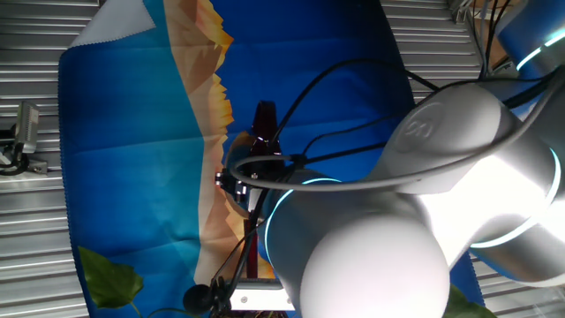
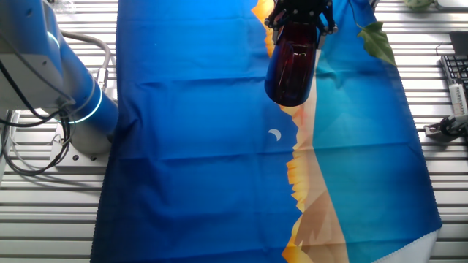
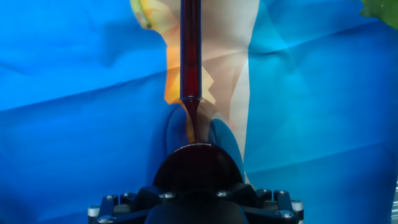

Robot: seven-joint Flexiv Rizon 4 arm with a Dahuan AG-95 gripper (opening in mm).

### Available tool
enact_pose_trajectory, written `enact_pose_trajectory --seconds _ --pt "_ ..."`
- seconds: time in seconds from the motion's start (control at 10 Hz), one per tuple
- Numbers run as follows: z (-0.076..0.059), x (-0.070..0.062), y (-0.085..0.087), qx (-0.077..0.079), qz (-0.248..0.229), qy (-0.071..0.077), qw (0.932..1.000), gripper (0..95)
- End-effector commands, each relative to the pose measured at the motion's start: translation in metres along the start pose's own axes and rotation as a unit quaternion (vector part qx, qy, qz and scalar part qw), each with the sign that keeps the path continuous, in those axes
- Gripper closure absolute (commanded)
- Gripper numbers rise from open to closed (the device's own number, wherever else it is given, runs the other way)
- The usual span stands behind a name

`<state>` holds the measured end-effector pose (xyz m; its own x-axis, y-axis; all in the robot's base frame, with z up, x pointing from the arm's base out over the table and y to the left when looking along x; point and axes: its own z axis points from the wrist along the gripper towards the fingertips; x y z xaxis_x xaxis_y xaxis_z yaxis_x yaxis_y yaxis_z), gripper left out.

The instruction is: Water the plant

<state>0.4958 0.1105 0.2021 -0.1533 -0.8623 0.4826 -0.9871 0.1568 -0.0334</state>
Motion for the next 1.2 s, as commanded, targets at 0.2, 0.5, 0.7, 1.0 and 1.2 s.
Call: enact_pose_trajectory --seconds 0.2,0.5,0.7,1.0,1.2 --pt "-0.0028 0.0017 0.0005 0.000 -0.002 0.008 1.0000 95.0" --pt "-0.0033 0.0025 0.0011 0.001 -0.001 0.017 0.9999 95.0" --pt "-0.0036 0.0027 0.0011 0.001 0.000 0.017 0.9999 95.0" --pt "-0.0038 0.0028 0.0011 0.001 0.000 0.020 0.9998 95.0" --pt "-0.0040 0.0034 0.0015 0.002 0.000 0.026 0.9997 95.0"
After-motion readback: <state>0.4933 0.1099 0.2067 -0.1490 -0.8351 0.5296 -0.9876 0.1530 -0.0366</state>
